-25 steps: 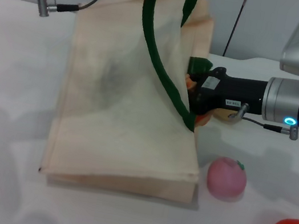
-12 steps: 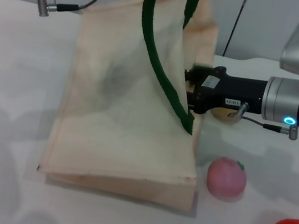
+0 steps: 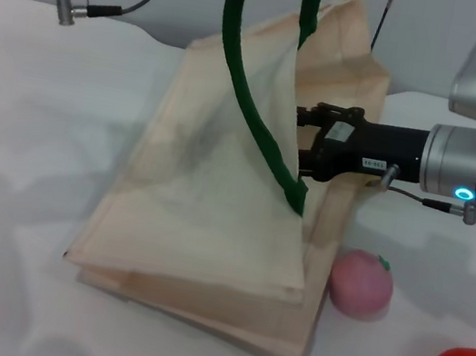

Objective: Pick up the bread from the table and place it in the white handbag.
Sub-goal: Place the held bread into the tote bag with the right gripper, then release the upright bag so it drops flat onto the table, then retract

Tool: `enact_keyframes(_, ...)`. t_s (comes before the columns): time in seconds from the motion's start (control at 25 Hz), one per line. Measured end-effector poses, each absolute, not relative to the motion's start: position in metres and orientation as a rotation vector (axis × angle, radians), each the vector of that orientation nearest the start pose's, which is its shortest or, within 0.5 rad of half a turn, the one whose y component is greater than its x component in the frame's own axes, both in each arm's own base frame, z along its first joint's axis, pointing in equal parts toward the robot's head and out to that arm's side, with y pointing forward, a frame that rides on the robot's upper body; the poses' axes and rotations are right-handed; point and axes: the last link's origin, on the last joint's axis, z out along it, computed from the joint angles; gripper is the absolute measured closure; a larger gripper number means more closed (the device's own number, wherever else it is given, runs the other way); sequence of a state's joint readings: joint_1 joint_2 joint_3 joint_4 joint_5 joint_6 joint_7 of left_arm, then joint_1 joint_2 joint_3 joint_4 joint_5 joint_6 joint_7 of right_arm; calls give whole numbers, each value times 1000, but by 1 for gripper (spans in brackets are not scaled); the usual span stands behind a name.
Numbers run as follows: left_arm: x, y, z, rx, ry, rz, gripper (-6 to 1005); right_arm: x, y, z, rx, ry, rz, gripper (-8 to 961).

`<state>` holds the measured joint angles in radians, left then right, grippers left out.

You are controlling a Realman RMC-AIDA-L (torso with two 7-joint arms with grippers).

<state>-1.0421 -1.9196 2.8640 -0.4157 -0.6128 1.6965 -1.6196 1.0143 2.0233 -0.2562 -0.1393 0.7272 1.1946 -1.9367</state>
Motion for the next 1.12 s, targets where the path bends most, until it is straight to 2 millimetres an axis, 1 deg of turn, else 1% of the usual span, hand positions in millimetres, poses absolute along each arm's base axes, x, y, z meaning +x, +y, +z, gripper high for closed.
enact_keyframes(0.08, -151, 431, 72, -2569, -804, -1226, 889, 180, 413, -65, -2773, 486, 542, 65)
enact_keyframes(0.2, -153, 431, 72, -2565, -807, -1224, 887, 197, 415, -60, -2714, 556, 510, 66)
enact_keyframes(0.28, -155, 430, 73, -2559, -812, -1221, 886, 205, 414, -54, -2693, 581, 511, 66)
enact_keyframes(0.52, -157, 430, 74, -2553, -815, -1222, 882, 208, 413, -46, -2695, 580, 533, 68)
enact_keyframes(0.64, -157, 430, 74, -2553, -815, -1222, 881, 218, 415, -39, -2650, 612, 511, 69)
enact_keyframes(0.72, -158, 430, 74, -2550, -818, -1220, 879, 228, 417, -31, -2600, 638, 500, 69)
enact_keyframes(0.76, -159, 430, 75, -2547, -820, -1219, 879, 239, 420, -23, -2527, 677, 499, 70)
enact_keyframes(0.8, -160, 429, 74, -2545, -822, -1217, 878, 239, 420, -23, -2527, 677, 499, 70)
enact_keyframes(0.92, -162, 429, 74, -2540, -825, -1213, 877, 260, 418, -8, -2389, 769, 566, 71)
enact_keyframes(1.12, -167, 429, 73, -2519, -847, -1200, 874, 296, 408, 28, -2126, 854, 703, 72)
